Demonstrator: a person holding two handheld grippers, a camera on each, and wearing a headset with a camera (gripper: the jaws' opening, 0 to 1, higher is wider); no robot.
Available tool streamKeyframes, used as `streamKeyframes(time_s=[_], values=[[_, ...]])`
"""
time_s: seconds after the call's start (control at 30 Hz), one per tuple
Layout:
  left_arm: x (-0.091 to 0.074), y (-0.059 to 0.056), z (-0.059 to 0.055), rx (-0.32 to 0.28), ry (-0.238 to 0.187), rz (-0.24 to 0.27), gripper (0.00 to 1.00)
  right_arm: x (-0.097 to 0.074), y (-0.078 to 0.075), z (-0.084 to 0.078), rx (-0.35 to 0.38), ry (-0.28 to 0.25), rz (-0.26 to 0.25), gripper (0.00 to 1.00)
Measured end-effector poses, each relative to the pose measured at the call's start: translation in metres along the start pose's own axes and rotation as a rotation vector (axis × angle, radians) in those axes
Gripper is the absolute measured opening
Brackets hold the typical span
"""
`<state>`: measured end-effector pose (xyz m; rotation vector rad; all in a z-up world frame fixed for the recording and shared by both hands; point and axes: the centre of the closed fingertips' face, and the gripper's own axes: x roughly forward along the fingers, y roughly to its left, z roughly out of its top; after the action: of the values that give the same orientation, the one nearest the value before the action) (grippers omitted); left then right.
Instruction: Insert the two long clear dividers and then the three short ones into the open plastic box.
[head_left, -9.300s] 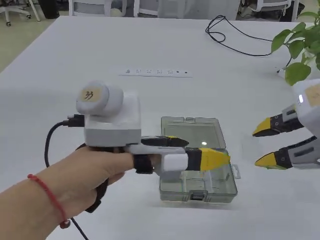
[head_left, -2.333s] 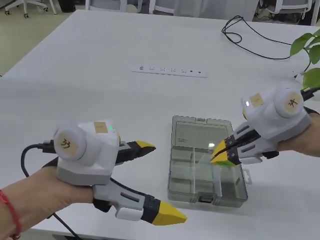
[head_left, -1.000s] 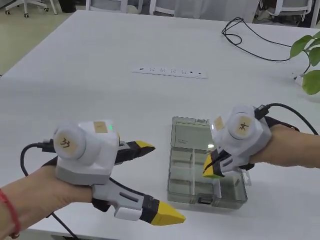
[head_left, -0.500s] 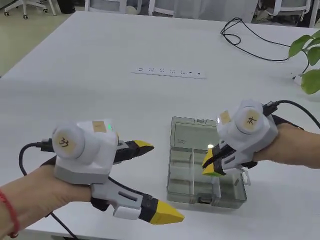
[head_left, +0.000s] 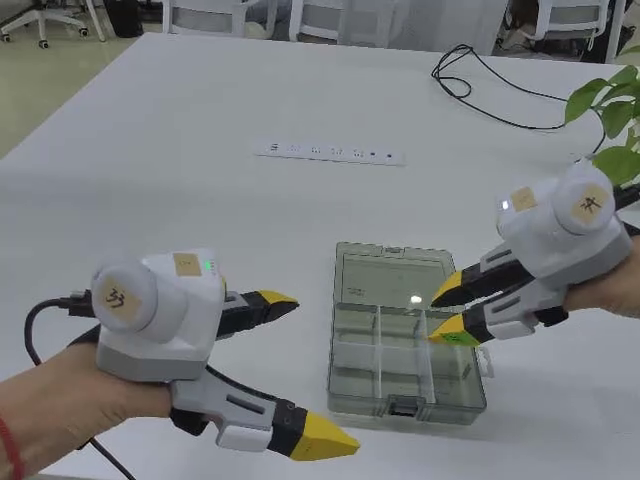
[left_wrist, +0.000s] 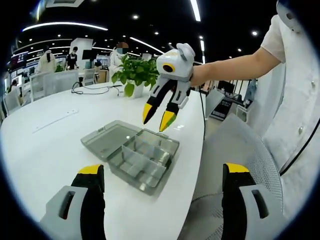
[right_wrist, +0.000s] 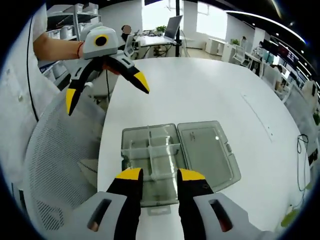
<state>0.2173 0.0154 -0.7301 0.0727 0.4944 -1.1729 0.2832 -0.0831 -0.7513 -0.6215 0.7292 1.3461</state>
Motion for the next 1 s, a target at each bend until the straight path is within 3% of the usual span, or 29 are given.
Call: streamKeyframes(time_s=[0.33, 0.63, 1.0], values=[[-0.003, 0.003, 0.000, -0.007, -0.004, 0.008, 1.00, -0.032, 0.000, -0.039, 0.039, 0.042, -0.044, 0.36], [-0.006, 0.006, 0.001, -0.004, -0.001, 0.015, 1.00, -0.053, 0.000, -0.097, 0.089, 0.126, -0.041, 0.43], [-0.006, 0.010, 0.000, -0.006, 0.005, 0.021, 1.00, -0.070, 0.005, -0.172, 0.047, 0.318, -0.003, 0.51]])
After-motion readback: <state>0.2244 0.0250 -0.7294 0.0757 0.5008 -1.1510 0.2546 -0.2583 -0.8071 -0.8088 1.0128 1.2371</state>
